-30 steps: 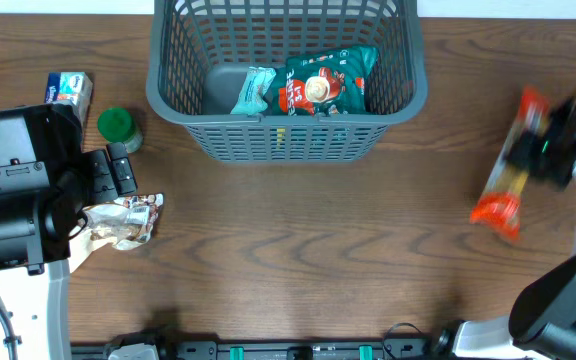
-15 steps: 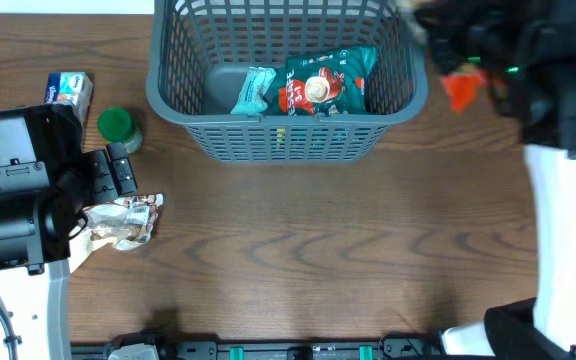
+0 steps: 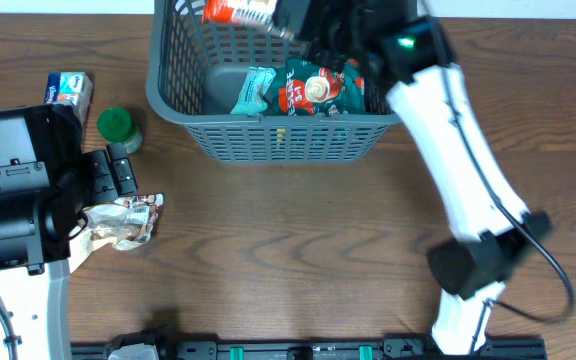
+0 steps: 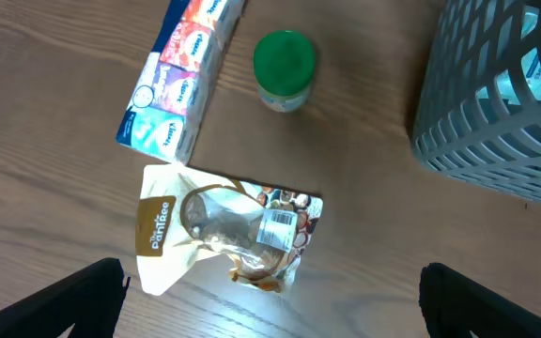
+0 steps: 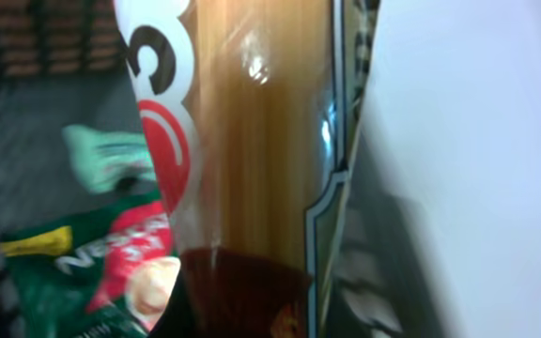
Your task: Pack container
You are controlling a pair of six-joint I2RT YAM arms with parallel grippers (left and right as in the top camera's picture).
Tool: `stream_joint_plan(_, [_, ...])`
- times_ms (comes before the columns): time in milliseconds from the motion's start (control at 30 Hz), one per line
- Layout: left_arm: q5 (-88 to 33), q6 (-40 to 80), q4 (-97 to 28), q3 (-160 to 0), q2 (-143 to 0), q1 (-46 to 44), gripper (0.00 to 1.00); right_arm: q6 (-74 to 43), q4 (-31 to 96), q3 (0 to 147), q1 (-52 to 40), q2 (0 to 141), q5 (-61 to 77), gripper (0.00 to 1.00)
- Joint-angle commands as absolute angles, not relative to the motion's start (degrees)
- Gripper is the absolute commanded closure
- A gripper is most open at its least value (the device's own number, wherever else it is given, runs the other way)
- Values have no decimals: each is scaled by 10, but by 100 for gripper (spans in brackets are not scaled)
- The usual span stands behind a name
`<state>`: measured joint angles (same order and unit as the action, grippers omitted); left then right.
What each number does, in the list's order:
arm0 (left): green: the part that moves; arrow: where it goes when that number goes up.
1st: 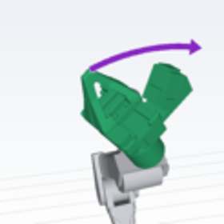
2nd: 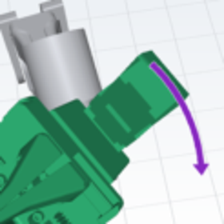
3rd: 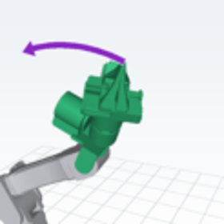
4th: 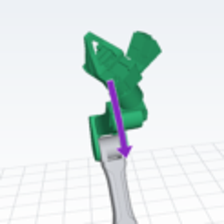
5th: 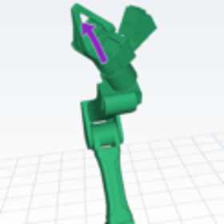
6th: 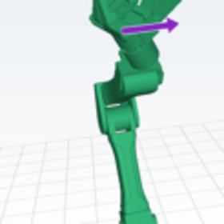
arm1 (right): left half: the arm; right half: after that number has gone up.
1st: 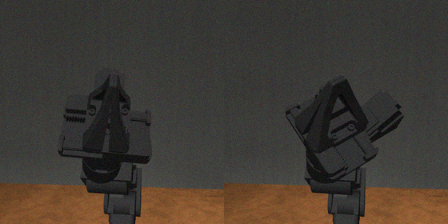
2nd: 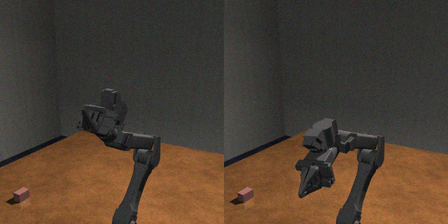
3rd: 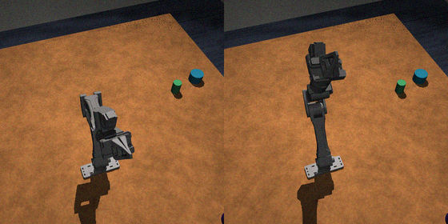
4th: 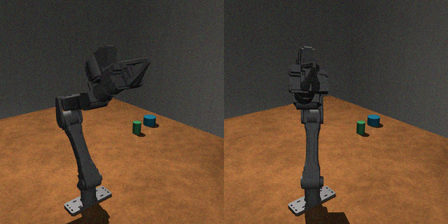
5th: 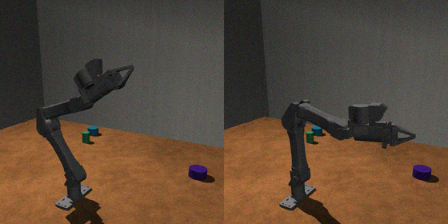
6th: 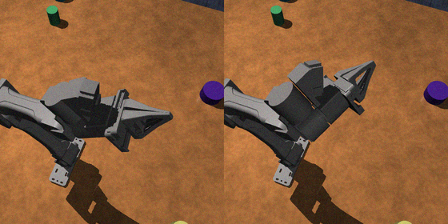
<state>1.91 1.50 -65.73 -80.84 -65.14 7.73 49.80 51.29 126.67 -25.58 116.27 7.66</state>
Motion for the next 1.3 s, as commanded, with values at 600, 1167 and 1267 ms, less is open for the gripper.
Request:
stream_joint_plan(600, [20,16,-659,-818,-652,80,2,429,587,1299,-263,1251,135,1])
stream_joint_plan(1167, [-17,25,-800,-1206,-912,157,2,54,691,1431,18,1030,105,1])
stream_joint_plan(1267, [-50,27,-818,-1234,-995,170,1,27,768,1431,83,1020,105,1])
